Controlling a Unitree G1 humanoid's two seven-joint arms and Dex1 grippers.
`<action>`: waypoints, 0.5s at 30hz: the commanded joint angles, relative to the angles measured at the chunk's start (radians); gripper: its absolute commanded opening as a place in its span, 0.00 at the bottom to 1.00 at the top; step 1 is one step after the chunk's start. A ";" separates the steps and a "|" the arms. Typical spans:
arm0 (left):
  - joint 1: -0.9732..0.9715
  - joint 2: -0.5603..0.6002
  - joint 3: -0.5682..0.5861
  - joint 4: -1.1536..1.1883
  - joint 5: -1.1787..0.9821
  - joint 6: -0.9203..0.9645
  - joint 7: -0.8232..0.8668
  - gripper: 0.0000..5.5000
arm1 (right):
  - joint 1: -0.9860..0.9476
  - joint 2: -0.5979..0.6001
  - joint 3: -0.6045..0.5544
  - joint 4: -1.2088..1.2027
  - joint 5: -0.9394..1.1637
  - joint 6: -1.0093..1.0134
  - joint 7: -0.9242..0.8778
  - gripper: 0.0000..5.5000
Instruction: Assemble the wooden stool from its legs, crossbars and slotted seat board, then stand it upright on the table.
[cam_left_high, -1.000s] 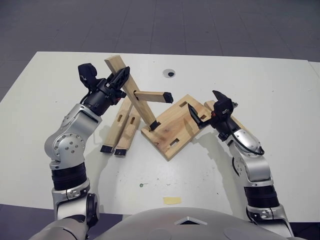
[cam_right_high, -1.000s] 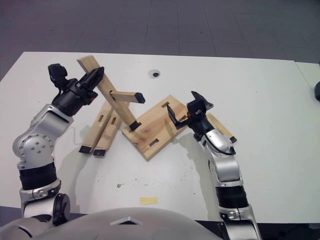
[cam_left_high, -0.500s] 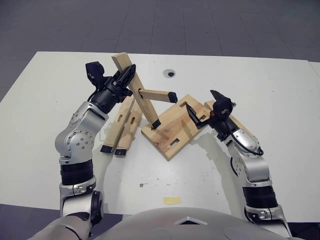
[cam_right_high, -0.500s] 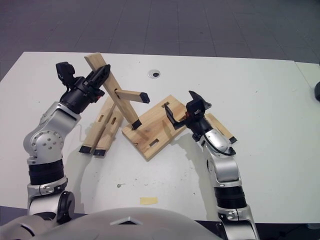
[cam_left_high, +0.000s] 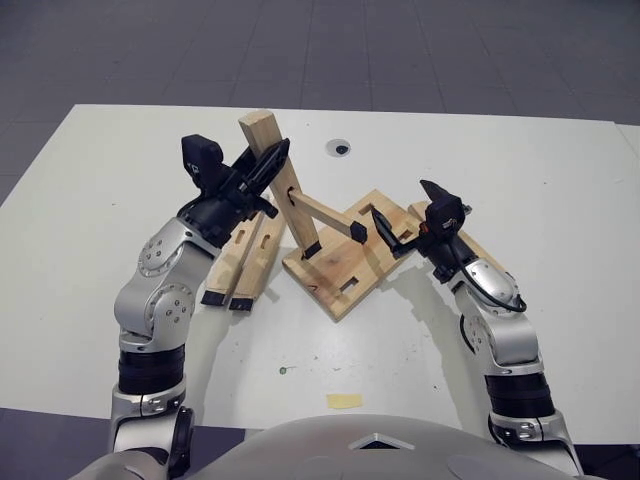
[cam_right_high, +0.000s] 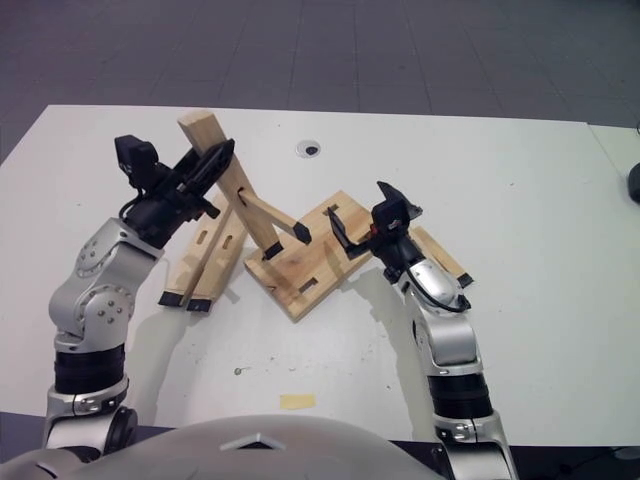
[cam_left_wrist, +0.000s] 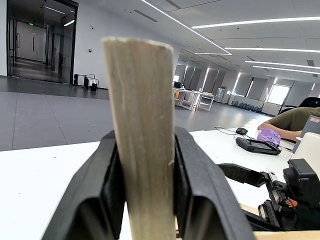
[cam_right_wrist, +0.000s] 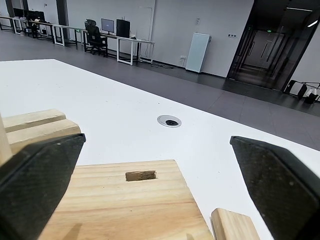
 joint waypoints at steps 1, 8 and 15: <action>0.185 0.056 -0.117 0.048 0.131 0.082 0.006 0.19 | 0.002 -0.002 -0.006 -0.013 -0.001 0.002 0.000 0.98; 0.187 0.109 -0.166 0.057 0.171 0.060 -0.015 0.19 | 0.014 0.004 -0.003 -0.021 -0.003 0.004 -0.010 0.98; 0.029 0.173 -0.093 0.176 0.112 0.086 -0.085 0.19 | 0.005 0.011 -0.002 -0.012 -0.009 0.000 -0.022 0.98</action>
